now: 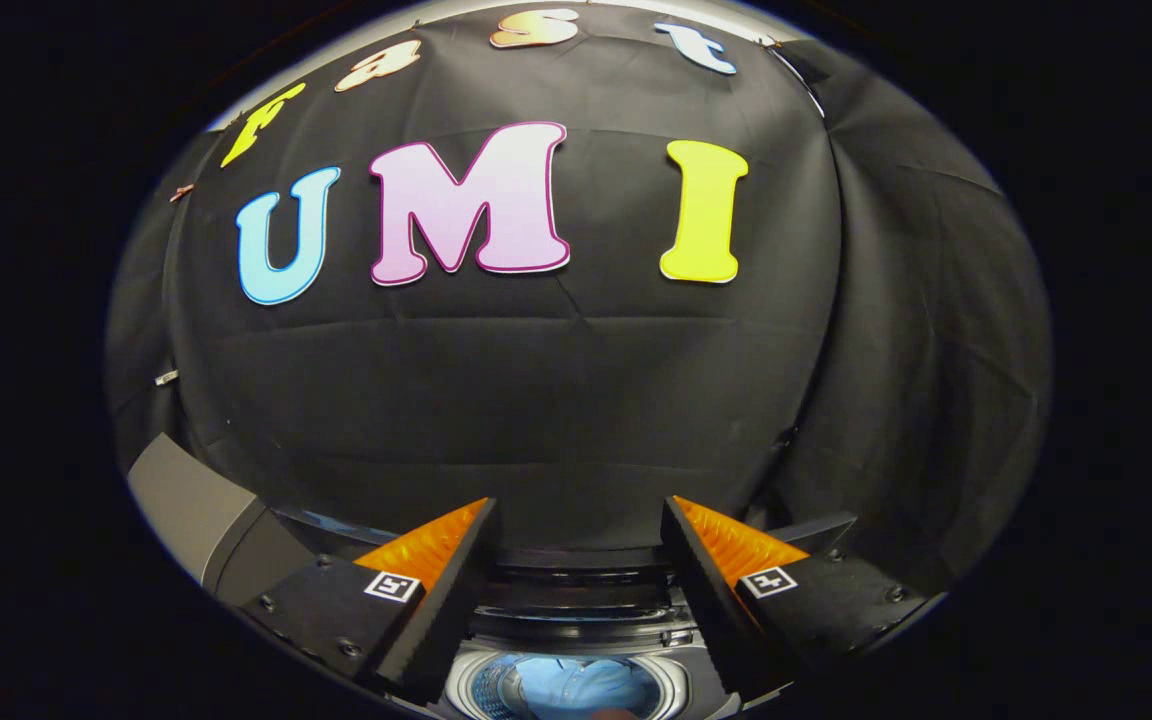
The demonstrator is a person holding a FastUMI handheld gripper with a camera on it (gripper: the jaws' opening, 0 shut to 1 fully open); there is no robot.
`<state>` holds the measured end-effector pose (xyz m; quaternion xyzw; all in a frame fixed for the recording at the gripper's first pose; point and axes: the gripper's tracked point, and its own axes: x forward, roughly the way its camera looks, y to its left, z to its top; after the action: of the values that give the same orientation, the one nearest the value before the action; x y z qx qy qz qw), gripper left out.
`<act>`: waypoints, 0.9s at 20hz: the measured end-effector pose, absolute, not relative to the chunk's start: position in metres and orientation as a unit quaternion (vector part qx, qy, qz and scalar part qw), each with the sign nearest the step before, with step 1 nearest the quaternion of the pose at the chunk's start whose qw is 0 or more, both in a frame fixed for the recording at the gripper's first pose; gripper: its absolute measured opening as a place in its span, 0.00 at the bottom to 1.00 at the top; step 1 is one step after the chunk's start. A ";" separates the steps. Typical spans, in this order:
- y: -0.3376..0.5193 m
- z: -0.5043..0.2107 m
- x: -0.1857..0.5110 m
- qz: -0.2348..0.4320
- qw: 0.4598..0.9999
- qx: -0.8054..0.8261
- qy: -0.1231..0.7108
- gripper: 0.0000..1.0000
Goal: Put the clothes into the washing machine and then close the washing machine lid.
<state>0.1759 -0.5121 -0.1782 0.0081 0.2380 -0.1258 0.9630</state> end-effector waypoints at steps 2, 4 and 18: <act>-0.511 -0.177 0.169 -0.125 0.963 0.007 0.239 1.00; -0.510 -0.175 0.162 -0.125 0.963 0.006 0.240 1.00; -0.499 -0.172 0.122 -0.131 0.964 -0.003 0.231 1.00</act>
<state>0.1222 -0.4990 -0.1718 -0.0034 0.2309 -0.1305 0.9642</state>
